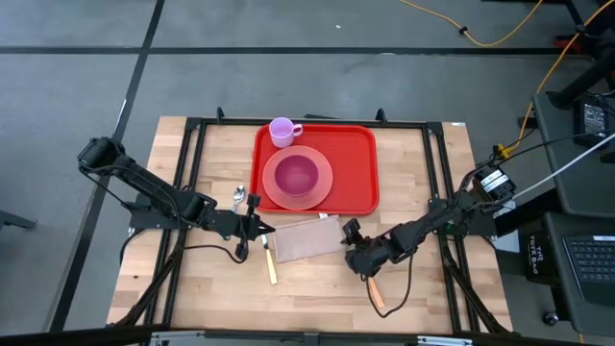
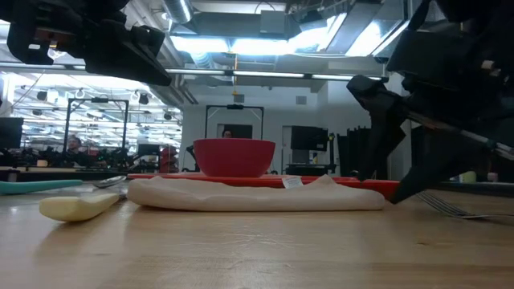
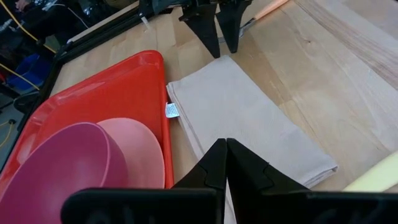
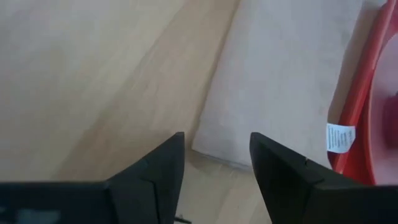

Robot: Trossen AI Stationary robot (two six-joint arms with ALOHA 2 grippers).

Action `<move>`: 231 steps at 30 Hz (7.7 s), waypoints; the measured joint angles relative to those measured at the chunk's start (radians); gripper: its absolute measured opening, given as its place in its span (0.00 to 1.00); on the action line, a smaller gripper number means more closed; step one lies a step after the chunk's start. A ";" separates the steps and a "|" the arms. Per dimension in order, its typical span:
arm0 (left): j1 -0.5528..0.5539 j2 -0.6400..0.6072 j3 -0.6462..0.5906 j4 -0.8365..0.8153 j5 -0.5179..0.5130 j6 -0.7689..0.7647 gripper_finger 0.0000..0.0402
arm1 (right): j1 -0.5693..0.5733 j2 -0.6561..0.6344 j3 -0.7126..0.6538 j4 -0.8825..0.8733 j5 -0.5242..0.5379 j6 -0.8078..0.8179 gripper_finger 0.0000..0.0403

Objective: Set up tray
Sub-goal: Put the brown napkin on the red serving tray to the right of the pink plate

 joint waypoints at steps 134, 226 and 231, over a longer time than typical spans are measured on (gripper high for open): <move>0.000 0.000 0.000 0.036 0.005 0.000 0.01 | -0.103 0.025 0.391 -0.733 -0.071 0.184 0.04; 0.000 0.000 0.000 0.187 -0.059 0.034 0.01 | -0.687 -0.243 0.587 -0.921 0.352 0.127 0.04; 0.000 0.000 0.000 0.187 -0.060 0.034 0.00 | -0.761 -0.243 0.587 -0.810 0.386 0.016 0.04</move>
